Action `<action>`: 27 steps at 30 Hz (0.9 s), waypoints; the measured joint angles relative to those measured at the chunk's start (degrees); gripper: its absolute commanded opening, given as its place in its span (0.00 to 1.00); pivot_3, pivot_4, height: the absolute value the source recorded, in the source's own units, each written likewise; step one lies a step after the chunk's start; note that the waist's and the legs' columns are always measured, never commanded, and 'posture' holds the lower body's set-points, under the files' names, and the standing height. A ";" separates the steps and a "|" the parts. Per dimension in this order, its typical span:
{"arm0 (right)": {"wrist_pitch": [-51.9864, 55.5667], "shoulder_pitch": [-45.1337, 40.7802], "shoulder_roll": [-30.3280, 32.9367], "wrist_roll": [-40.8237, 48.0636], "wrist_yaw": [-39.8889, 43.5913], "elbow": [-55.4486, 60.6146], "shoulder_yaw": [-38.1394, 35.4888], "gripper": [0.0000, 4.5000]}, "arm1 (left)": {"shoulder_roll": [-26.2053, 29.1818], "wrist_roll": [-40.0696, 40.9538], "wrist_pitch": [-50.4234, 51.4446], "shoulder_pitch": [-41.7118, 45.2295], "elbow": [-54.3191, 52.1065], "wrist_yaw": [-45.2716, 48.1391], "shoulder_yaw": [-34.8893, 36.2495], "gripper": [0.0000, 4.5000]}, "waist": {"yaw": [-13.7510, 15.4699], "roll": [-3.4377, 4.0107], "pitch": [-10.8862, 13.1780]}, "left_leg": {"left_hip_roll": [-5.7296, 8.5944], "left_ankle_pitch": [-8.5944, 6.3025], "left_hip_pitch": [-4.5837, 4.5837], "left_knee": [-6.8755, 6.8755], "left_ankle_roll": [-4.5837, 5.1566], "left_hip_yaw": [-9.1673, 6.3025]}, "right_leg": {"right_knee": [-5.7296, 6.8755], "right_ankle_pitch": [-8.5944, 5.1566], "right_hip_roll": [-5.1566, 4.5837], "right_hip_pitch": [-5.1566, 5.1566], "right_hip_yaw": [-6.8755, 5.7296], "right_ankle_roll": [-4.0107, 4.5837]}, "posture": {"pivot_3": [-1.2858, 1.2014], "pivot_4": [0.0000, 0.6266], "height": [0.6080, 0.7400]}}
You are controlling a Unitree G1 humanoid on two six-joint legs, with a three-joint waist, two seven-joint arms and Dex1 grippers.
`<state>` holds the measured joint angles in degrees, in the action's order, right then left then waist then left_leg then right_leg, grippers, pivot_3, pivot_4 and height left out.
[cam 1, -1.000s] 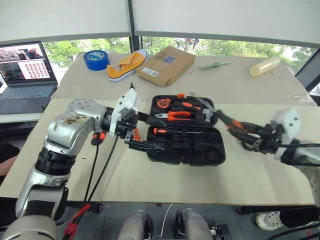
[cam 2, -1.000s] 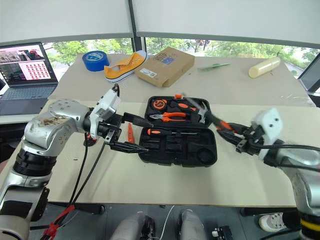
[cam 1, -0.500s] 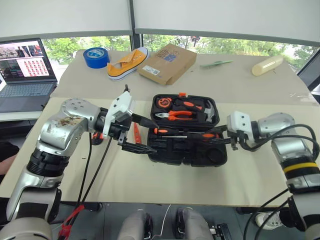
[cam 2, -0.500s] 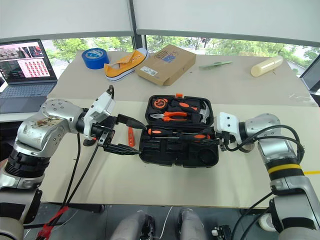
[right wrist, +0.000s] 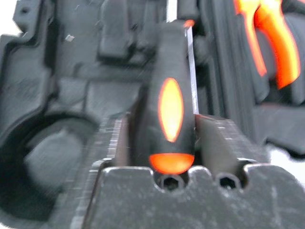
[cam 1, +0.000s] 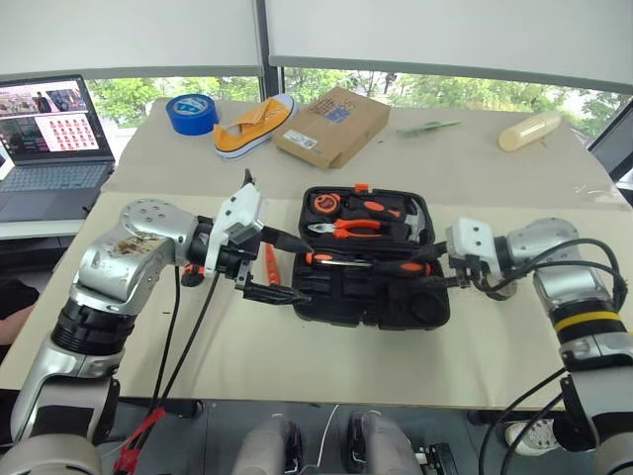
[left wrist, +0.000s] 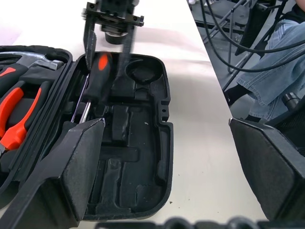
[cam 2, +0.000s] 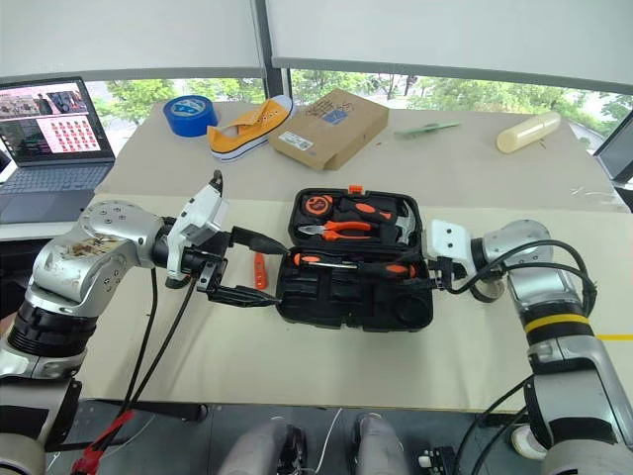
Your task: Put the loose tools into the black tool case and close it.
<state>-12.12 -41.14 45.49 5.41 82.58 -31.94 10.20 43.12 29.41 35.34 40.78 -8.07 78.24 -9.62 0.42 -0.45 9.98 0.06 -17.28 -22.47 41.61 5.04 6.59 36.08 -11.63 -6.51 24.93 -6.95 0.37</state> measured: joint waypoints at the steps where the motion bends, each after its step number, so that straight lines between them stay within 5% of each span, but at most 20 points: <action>1: 0.03 0.08 0.59 0.15 0.19 0.06 -0.23 0.96 | -0.06 -0.01 -0.05 0.25 0.12 -0.04 0.00 1.00 | -0.02 0.00 0.00 | 0.00 0.00 0.00 0.00 0.00 0.00 | 0.01 0.00 0.00 0.00 0.00 0.00 | 0.52 0.24 0.93; 7: 1.72 1.40 1.54 0.67 0.44 2.06 -2.03 0.99 | -0.79 -0.17 -0.43 1.49 1.58 -0.04 -0.03 1.00 | -0.19 0.00 0.00 | -0.01 0.00 0.02 0.00 0.00 0.01 | 0.02 0.00 0.01 0.00 0.00 0.00 | 0.52 0.24 0.93; 21: 15.35 1.72 -6.26 6.06 -5.72 9.61 -3.11 0.01 | -1.63 -0.87 -2.20 1.59 2.32 0.04 -0.32 1.00 | -0.31 0.00 0.00 | 0.00 0.01 0.02 0.01 -0.02 -0.01 | 0.04 0.01 0.01 0.00 -0.03 0.01 | 0.52 0.24 0.93; 27: 14.12 1.34 -8.57 0.08 -10.64 7.88 0.64 0.01 | -1.70 -1.35 -2.58 1.59 2.83 0.01 -0.34 1.00 | -0.59 0.01 -0.01 | -0.01 0.00 0.08 0.01 -0.02 0.03 | 0.06 0.01 0.04 -0.03 -0.08 0.01 | 0.52 0.24 0.93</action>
<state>2.00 -39.80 36.92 5.49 71.93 -24.07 10.85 41.42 28.06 32.76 42.37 -5.23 78.26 -9.95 -0.17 -0.44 9.97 0.06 -17.27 -22.38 41.62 5.02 6.61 36.15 -11.63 -6.47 24.90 -7.03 0.38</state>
